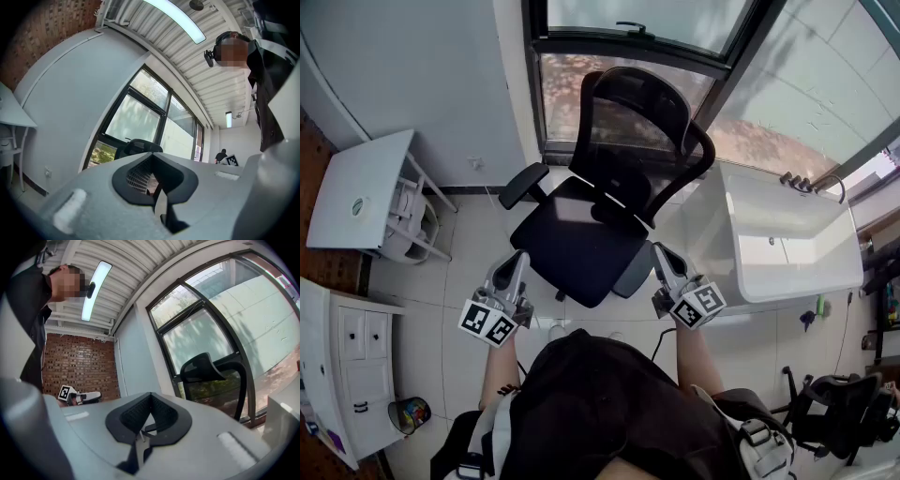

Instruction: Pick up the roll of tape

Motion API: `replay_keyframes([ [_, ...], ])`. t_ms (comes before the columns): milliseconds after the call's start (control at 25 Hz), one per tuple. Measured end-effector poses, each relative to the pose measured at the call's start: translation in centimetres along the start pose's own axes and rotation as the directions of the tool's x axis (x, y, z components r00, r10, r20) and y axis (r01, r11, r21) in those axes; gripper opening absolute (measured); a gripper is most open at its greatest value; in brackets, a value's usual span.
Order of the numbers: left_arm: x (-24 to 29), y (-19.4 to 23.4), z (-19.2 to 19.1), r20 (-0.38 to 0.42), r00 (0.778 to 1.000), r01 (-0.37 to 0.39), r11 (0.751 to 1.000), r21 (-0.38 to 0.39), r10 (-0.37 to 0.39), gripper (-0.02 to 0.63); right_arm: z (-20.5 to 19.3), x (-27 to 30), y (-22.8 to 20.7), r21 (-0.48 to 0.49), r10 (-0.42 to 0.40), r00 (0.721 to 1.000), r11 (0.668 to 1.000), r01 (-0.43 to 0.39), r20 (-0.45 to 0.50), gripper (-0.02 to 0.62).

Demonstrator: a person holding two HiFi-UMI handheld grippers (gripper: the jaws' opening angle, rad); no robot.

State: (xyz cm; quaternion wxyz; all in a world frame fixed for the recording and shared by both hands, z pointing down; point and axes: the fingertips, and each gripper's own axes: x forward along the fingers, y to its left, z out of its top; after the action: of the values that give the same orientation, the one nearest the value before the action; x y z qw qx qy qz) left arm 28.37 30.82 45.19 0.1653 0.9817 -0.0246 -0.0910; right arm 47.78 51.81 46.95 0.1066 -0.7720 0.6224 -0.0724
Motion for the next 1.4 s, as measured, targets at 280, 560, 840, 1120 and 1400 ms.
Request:
replay_keyframes([
  [280,-4.9,4.6,2.1,0.027,0.996,-0.083,0.996,0.018,0.083,0.002,-1.5,5.4,4.6,-0.001,0.084,0.996,0.996,-0.084,-0.018,0.005],
  [560,-11.4,8.5,4.6,0.074,0.974,-0.217,0.975,0.036,0.214,0.002,-2.8,11.4,10.0,0.007,0.218,0.975,0.976,-0.218,-0.046,0.005],
  [840,-18.5,10.6,6.1,0.107,0.928,-0.363,0.930,0.048,0.357,0.002,-5.2,16.0,16.1,0.027,0.368,0.925,0.930,-0.367,-0.094,0.005],
  [1120,-24.3,11.2,6.9,0.177,0.831,-0.541,0.841,0.035,0.527,0.002,-6.7,19.5,21.3,0.053,0.546,0.827,0.837,-0.544,-0.134,0.005],
  [1400,-25.6,9.7,7.5,0.219,0.763,-0.630,0.776,0.038,0.608,0.002,-6.4,22.9,22.1,0.085,0.635,0.759,0.772,-0.630,-0.145,0.005],
])
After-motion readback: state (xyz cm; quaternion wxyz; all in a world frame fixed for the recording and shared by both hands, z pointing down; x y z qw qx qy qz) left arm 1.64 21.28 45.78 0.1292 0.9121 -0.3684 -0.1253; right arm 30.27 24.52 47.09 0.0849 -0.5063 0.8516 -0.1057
